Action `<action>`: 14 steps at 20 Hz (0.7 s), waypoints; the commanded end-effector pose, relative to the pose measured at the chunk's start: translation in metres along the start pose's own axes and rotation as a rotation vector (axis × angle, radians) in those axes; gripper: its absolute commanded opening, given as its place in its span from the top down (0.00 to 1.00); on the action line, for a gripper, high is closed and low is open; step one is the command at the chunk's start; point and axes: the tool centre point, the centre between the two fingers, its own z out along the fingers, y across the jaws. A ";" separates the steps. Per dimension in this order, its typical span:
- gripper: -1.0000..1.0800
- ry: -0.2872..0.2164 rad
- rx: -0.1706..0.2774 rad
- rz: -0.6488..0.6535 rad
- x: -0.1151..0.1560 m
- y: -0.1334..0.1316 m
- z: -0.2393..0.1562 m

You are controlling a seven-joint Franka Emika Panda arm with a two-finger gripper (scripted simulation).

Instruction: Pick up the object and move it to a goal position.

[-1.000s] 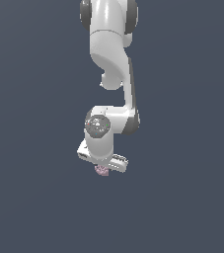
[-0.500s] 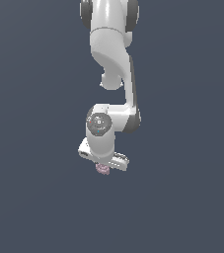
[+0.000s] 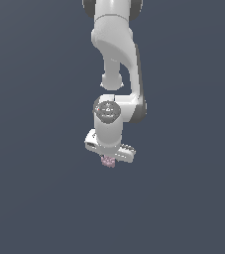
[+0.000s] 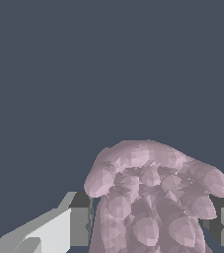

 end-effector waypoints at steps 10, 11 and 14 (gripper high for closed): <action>1.00 0.001 0.001 -0.001 -0.080 -0.031 -0.049; 1.00 0.001 0.001 -0.001 -0.089 -0.034 -0.055; 1.00 0.001 0.001 -0.001 -0.114 -0.044 -0.070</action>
